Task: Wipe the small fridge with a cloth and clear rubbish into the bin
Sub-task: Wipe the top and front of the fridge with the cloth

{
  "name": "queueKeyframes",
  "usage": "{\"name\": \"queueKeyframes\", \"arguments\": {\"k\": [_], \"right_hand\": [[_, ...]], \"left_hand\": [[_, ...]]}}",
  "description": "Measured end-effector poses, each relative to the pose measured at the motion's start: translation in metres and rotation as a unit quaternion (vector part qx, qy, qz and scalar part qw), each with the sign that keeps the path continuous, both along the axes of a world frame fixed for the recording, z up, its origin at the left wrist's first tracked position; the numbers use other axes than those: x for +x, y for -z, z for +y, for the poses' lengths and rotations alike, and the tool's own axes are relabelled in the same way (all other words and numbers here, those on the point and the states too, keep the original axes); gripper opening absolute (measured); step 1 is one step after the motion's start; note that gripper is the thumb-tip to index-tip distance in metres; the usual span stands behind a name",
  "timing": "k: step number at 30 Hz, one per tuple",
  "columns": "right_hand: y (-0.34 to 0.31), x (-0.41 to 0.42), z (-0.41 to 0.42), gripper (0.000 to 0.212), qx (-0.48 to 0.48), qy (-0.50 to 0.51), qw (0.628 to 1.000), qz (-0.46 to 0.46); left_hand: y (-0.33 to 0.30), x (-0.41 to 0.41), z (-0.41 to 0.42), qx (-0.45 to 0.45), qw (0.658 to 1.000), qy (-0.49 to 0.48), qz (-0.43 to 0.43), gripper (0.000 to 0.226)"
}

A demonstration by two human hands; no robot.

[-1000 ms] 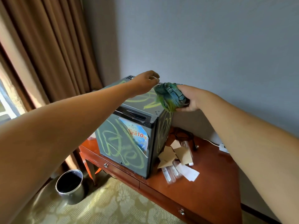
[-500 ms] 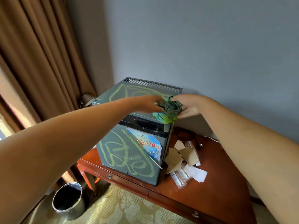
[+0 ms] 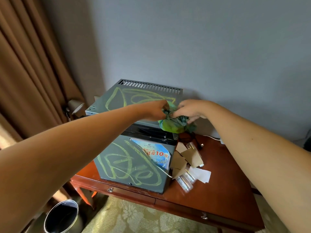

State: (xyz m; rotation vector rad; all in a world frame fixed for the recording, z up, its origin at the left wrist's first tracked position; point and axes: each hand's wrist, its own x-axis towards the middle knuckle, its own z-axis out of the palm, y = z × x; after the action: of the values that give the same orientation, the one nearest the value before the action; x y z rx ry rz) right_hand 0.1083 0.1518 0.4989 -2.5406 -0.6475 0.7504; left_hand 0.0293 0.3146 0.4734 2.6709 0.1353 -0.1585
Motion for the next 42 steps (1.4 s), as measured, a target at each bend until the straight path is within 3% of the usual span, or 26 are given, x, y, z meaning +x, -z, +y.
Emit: {"name": "queueKeyframes", "arguments": {"k": [3, 7, 10, 14, 17, 21, 29, 37, 42], "right_hand": [[0.006, -0.006, 0.004, 0.068, -0.038, 0.061, 0.996, 0.05], [0.002, -0.013, 0.006, 0.072, -0.073, 0.076, 0.993, 0.054], [-0.014, -0.009, -0.003, 0.065, -0.08, 0.032, 0.995, 0.051], [-0.018, 0.001, -0.016, 0.089, -0.089, -0.062, 0.994, -0.002], [0.004, 0.003, -0.016, 0.08, -0.103, -0.132, 0.977, -0.132], [0.025, 0.001, -0.022, 0.071, -0.053, -0.105, 0.969, -0.216], [0.044, -0.013, -0.019, 0.084, -0.013, -0.107, 0.981, -0.16], [0.052, 0.005, 0.008, 0.058, -0.001, -0.051, 0.982, -0.184], [0.054, 0.043, 0.027, 0.062, -0.01, -0.021, 0.984, -0.174]], "left_hand": [[0.001, -0.003, 0.009, -0.003, 1.0, 0.009, -0.017, 0.042], [-0.001, -0.009, 0.015, -0.04, 0.999, 0.021, -0.029, 0.039], [-0.001, -0.012, 0.017, -0.07, 0.996, 0.045, 0.011, 0.044], [-0.001, -0.012, 0.016, -0.062, 0.996, 0.059, 0.031, 0.051], [-0.002, -0.011, 0.012, -0.066, 0.995, 0.063, 0.034, 0.051], [-0.001, -0.013, 0.009, -0.069, 0.995, 0.068, 0.036, 0.064], [0.004, -0.003, 0.01, 0.001, 0.997, 0.074, 0.003, 0.059], [0.006, 0.028, 0.016, 0.061, 0.995, 0.077, -0.036, 0.049], [0.006, 0.058, 0.022, 0.089, 0.993, 0.059, -0.046, 0.042]]}}
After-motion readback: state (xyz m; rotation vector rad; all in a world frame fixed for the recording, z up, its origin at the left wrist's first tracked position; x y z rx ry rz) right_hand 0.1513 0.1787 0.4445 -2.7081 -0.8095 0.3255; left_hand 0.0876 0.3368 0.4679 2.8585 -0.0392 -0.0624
